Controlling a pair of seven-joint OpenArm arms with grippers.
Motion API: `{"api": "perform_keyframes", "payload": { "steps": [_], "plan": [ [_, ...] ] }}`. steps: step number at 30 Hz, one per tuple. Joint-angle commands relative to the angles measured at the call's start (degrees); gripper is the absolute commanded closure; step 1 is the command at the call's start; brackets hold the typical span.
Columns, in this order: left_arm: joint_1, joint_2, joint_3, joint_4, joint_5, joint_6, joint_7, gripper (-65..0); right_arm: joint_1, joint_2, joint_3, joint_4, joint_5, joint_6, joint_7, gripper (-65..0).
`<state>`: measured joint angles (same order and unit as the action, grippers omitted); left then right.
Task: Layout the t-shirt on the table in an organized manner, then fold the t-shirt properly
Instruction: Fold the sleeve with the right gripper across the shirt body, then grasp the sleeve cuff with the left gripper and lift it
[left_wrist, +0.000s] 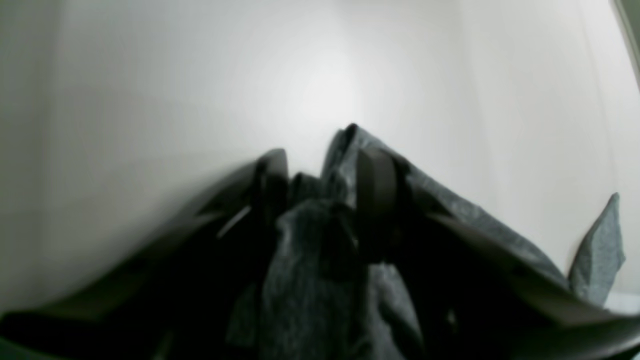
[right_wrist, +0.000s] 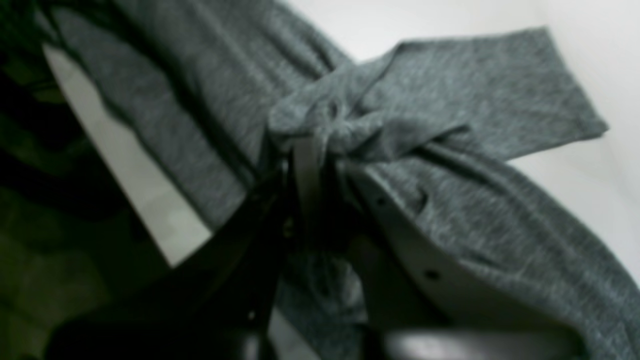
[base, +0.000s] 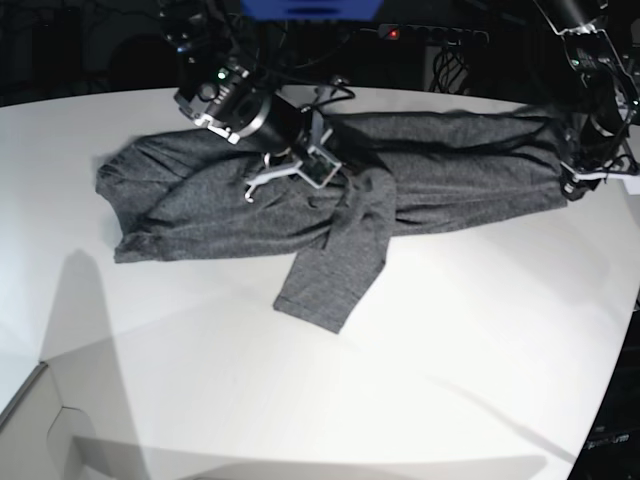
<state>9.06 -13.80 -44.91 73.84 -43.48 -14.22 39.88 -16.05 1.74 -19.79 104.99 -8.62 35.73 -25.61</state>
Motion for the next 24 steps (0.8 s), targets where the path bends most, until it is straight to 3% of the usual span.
{"api": "perform_keyframes", "payload": {
  "steps": [1, 6, 9, 17, 24],
  "plan": [
    [-0.4, -1.1, -0.2, 1.8, -0.9, -0.3, -1.1, -22.9, 0.3, 0.9, -1.4, 1.0, 1.0, -0.3, 0.9, -4.3],
    [0.5, -0.9, -0.2, 4.0, -1.0, -0.3, -1.1, -22.9, -0.1, 5.2, -5.9, 2.9, 1.1, -0.3, -1.6, -19.1],
    [0.7, -0.9, -0.2, 5.7, -1.0, -0.3, -1.1, -23.0, -1.9, 5.4, -3.2, 5.8, 1.1, -0.3, -1.3, -23.9],
    [0.8, -0.9, -0.4, 10.3, -1.0, -0.3, -1.1, -23.3, -4.0, 5.5, 4.6, 10.0, 1.2, -0.3, -1.3, -25.4],
    [-0.9, -0.1, -3.5, 17.3, -1.0, -0.4, -1.1, -37.6, -5.3, 5.4, 18.0, 10.0, 1.3, -0.2, -1.3, -25.6]
  ]
}}
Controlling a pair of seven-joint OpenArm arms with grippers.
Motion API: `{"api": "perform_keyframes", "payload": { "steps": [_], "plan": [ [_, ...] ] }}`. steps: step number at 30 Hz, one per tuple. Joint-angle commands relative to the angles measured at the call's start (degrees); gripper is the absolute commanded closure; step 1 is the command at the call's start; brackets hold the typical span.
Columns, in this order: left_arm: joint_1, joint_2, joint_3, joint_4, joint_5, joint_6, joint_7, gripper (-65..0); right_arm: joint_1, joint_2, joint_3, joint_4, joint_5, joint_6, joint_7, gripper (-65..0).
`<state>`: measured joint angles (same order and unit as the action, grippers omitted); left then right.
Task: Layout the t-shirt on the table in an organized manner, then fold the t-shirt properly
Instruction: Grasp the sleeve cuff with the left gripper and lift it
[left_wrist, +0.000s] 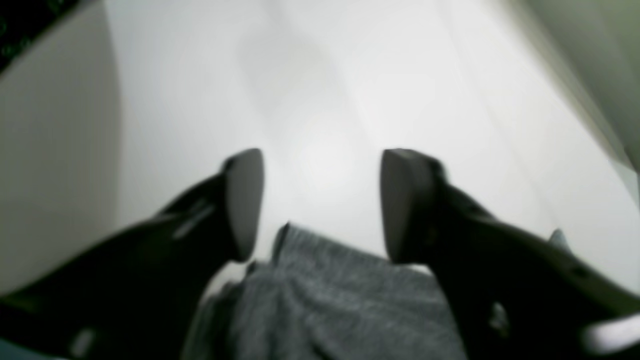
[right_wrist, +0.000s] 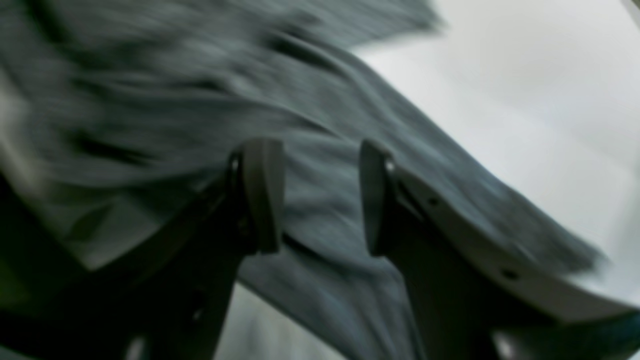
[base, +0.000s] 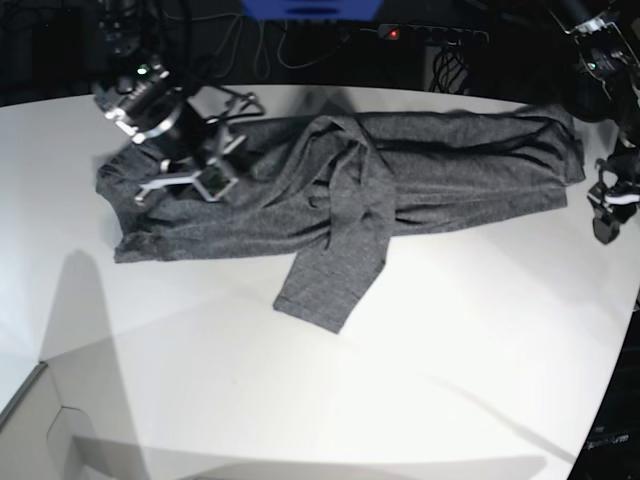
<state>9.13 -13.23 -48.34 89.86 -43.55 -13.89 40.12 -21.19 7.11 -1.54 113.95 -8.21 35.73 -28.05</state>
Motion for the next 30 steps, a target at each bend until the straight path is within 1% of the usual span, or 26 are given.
{"api": "perform_keyframes", "payload": {
  "steps": [1, 3, 4, 7, 9, 11, 14, 16, 19, 21, 24, 26, 30],
  "plan": [
    [-2.5, -0.2, 0.0, 2.4, -1.0, -0.7, -1.3, -39.1, -0.2, 0.1, 1.5, 1.1, 0.9, -0.2, 1.2, -25.6],
    [-5.3, 1.8, 0.8, 4.0, -1.0, -0.7, -1.2, -40.5, -0.3, 0.1, 4.3, 1.0, 0.9, -0.2, 1.2, -25.6],
    [-6.9, 2.7, 2.6, 4.3, -1.0, -0.7, -0.9, -40.4, -0.6, 0.1, 5.6, 0.9, 0.9, -0.2, 1.2, -25.6],
    [-11.5, 4.8, 10.1, 4.1, -0.4, -0.7, 0.5, -40.4, -1.8, 0.0, 8.4, 0.9, 0.9, -0.1, 1.2, -25.6],
    [-14.9, 7.5, 17.1, 0.7, 0.4, -0.2, 0.4, -40.5, -1.9, 0.0, 9.8, 0.9, 0.9, -0.1, 1.2, -25.6],
    [-19.5, 10.2, 23.1, -5.1, 4.6, -0.1, 0.3, -40.5, -2.0, -0.1, 11.1, 0.9, 0.9, -0.1, 1.1, -25.6],
    [-26.0, 14.3, 28.7, -15.8, 13.8, -0.1, 0.3, -40.6, -2.6, -0.1, 12.3, 0.9, 0.9, -0.1, 1.1, -25.6],
    [-30.1, 17.0, 29.3, -23.7, 19.8, -0.1, -0.6, -40.7, -2.9, -0.1, 13.1, 1.0, 0.9, -0.1, 1.1, -25.6],
    [-34.7, 19.7, 29.7, -34.4, 26.0, -0.1, -5.7, -40.7, -2.9, -0.1, 13.1, 0.9, 0.9, -0.1, 1.1, -25.6],
    [-36.8, 20.5, 29.8, -39.9, 29.0, -0.1, -8.8, -40.7, -3.0, -0.1, 13.1, 0.9, 0.9, -0.1, 1.1, -25.6],
    [-38.9, 20.7, 30.4, -46.1, 32.7, -0.3, -11.6, -40.7, -3.0, -0.1, 13.1, 0.9, 0.9, -0.1, 1.1, -25.6],
    [-39.1, 20.7, 33.4, -47.8, 33.4, -0.3, -12.8, -40.7, -3.0, -0.1, 13.1, 0.9, 0.9, -0.1, 1.1, -25.6],
    [-38.9, 20.2, 43.0, -48.3, 33.6, -0.2, -14.6, -40.7, -2.7, -0.1, 13.0, 0.8, 0.9, -0.1, 1.1, -25.6]
  ]
}}
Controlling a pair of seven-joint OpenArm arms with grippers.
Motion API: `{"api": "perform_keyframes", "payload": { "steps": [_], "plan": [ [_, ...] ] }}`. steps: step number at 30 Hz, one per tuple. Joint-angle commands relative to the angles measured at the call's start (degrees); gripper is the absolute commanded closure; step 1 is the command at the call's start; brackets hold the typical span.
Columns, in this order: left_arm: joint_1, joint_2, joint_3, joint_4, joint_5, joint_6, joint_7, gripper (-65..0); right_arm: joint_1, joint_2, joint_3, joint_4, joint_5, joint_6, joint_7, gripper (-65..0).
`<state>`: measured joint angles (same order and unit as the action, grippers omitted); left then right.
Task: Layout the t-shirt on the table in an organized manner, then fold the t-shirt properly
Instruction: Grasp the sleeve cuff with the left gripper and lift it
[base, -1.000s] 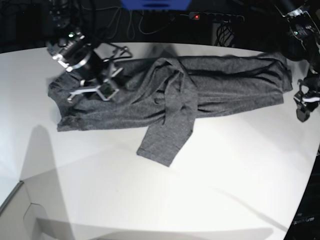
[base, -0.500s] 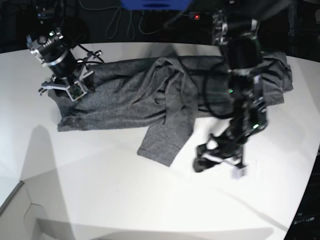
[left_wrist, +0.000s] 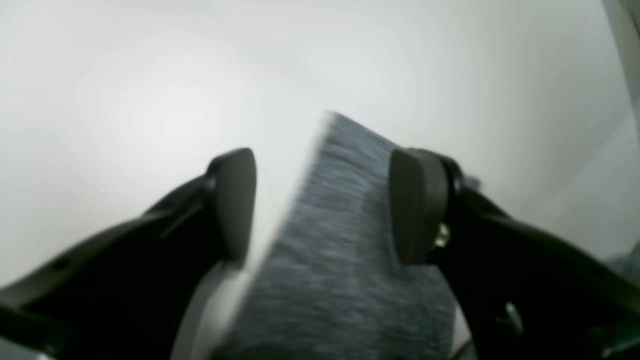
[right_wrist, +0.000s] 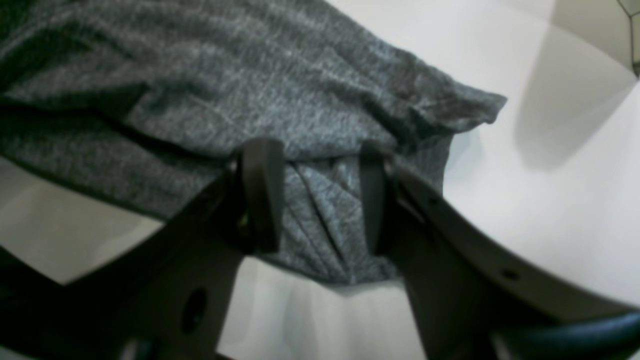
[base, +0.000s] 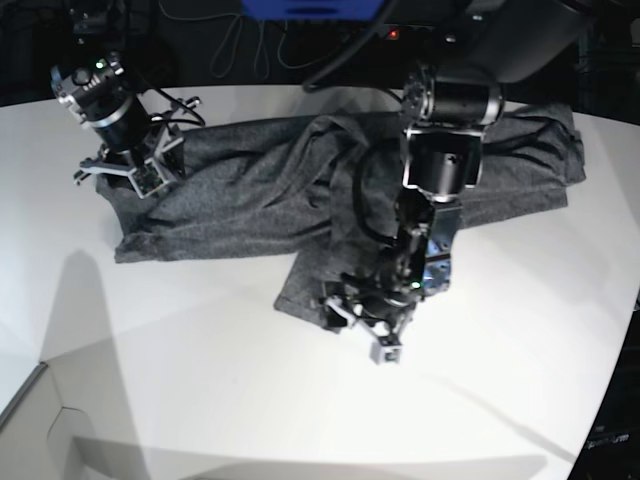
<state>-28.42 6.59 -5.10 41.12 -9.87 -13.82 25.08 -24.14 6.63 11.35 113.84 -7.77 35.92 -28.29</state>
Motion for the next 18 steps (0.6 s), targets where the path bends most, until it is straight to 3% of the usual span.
{"api": "perform_keyframes", "payload": {
  "steps": [1, 8, 10, 14, 18],
  "plan": [
    [-0.9, 0.3, 1.7, 0.4, 0.1, -0.2, 0.5, -40.7, 0.3, 0.4, 0.0, 0.9, 0.4, -0.3, 1.3, -25.6],
    [0.0, -1.4, 8.1, -2.0, 0.2, -0.2, 0.5, -38.4, 0.4, 0.4, -0.1, 0.9, 0.4, -0.3, 1.3, -25.6],
    [-0.4, -2.4, 8.2, -5.4, 0.2, -0.2, 0.4, -31.1, 0.4, 0.4, 0.0, 0.9, 0.4, -0.3, 1.3, -25.6],
    [-0.5, -3.3, 8.0, -7.0, -0.4, -0.2, 0.2, -10.4, 0.4, 0.4, 0.0, 0.8, 0.4, -0.3, 1.3, -25.6],
    [-0.2, -4.6, 6.6, -4.4, -1.0, -0.2, 0.5, 0.0, 0.4, 0.4, -0.1, 0.8, 0.4, -0.3, 1.3, -25.6]
  ]
}}
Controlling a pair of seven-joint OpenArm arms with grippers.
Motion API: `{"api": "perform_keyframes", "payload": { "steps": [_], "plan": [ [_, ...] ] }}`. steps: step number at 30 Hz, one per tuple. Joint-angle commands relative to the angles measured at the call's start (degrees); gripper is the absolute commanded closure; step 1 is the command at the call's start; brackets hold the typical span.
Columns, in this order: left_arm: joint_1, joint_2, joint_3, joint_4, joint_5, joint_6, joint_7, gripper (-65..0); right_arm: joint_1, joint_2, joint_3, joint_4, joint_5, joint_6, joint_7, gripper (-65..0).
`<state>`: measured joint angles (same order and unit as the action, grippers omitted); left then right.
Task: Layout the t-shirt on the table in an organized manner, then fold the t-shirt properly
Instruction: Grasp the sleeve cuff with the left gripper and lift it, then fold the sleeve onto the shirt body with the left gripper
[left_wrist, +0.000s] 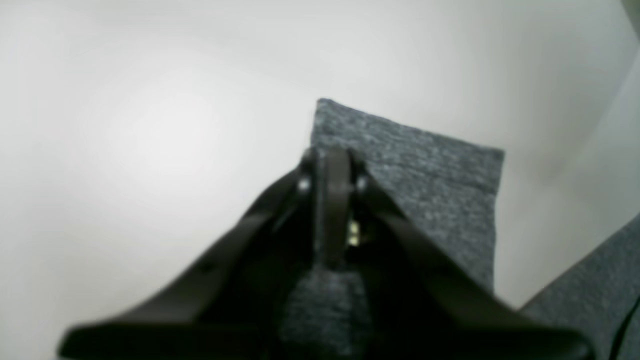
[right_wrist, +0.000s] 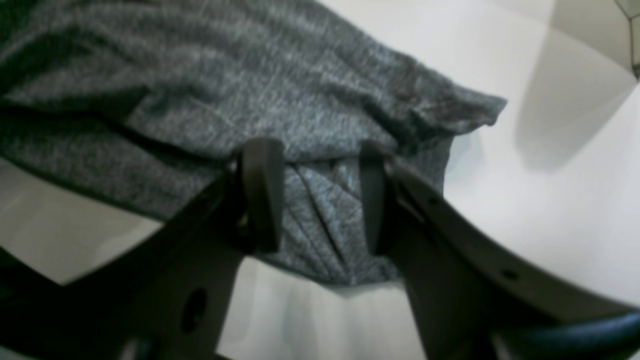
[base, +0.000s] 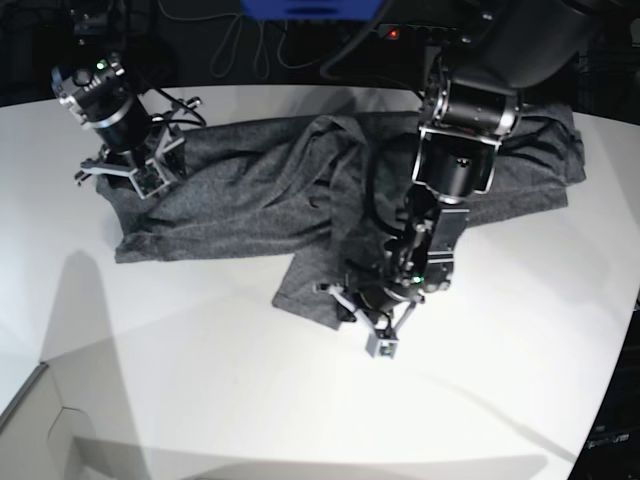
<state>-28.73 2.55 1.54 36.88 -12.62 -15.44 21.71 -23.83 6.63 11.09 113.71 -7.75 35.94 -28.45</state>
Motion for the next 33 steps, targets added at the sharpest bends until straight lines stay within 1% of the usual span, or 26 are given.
{"api": "perform_keyframes", "payload": {
  "steps": [1, 2, 4, 7, 9, 12, 16, 19, 23, 25, 27, 30, 33],
  "plan": [
    [0.2, -0.7, -1.5, 1.2, 0.8, 1.4, 4.4, 0.0, 0.1, 0.4, 0.1, 0.8, 0.5, -0.3, 1.5, -25.6],
    [0.4, -0.8, -3.6, 3.0, -0.7, 1.4, 5.0, -0.2, 0.1, 0.3, 0.0, 0.3, 0.5, -0.3, 1.5, -25.6],
    [2.5, -1.6, -8.8, 7.6, -3.6, 1.4, 8.7, -0.3, 0.9, 0.3, 0.0, -0.4, 0.5, -0.3, 1.6, -25.6],
    [6.0, -3.6, -16.2, 19.1, -8.1, 1.4, 15.3, -0.3, 1.4, 0.3, 0.3, -1.3, 0.5, -0.3, 1.5, -25.4],
    [9.6, -3.9, -20.3, 27.6, -11.7, 1.4, 19.3, -0.3, 1.5, 0.3, 0.4, -1.5, 0.5, -0.3, 1.5, -25.5],
    [14.9, -5.5, -27.0, 40.6, -16.5, 1.4, 25.8, -0.3, 1.5, 0.3, 0.1, -1.5, 0.5, -0.3, 1.5, -25.5],
    [21.5, -5.8, -35.0, 52.2, -21.7, 1.4, 31.5, -0.3, 1.5, 0.3, -0.3, -1.5, 0.5, -0.3, 1.5, -25.6],
    [26.8, -5.8, -41.3, 57.1, -23.7, 1.3, 32.2, -0.3, 1.5, 0.3, -1.8, -1.5, 0.5, -0.3, 1.6, -25.5],
    [32.3, -5.8, -49.1, 59.2, -24.3, 0.8, 32.1, -0.3, 1.5, 0.3, -2.5, -1.5, 0.5, -0.3, 1.6, -25.4],
    [34.3, -5.9, -52.6, 59.2, -26.4, 0.8, 32.3, -0.3, 1.5, 0.3, -3.4, -1.5, 0.5, -0.3, 1.6, -25.4],
    [36.1, -7.5, -55.7, 59.7, -30.0, 0.8, 32.7, -0.3, 1.5, 0.3, -3.9, -1.5, 0.5, -0.3, 1.6, -25.4],
    [38.4, -9.1, -58.4, 61.2, -35.0, 0.9, 32.7, -0.3, 1.5, 0.3, -4.4, -1.6, 0.5, -0.3, 1.6, -25.4],
    [40.3, -9.8, -60.2, 62.3, -37.5, 0.9, 32.7, -0.3, 1.5, 0.3, -4.9, -1.6, 0.5, -0.3, 1.6, -25.4]
  ]
}}
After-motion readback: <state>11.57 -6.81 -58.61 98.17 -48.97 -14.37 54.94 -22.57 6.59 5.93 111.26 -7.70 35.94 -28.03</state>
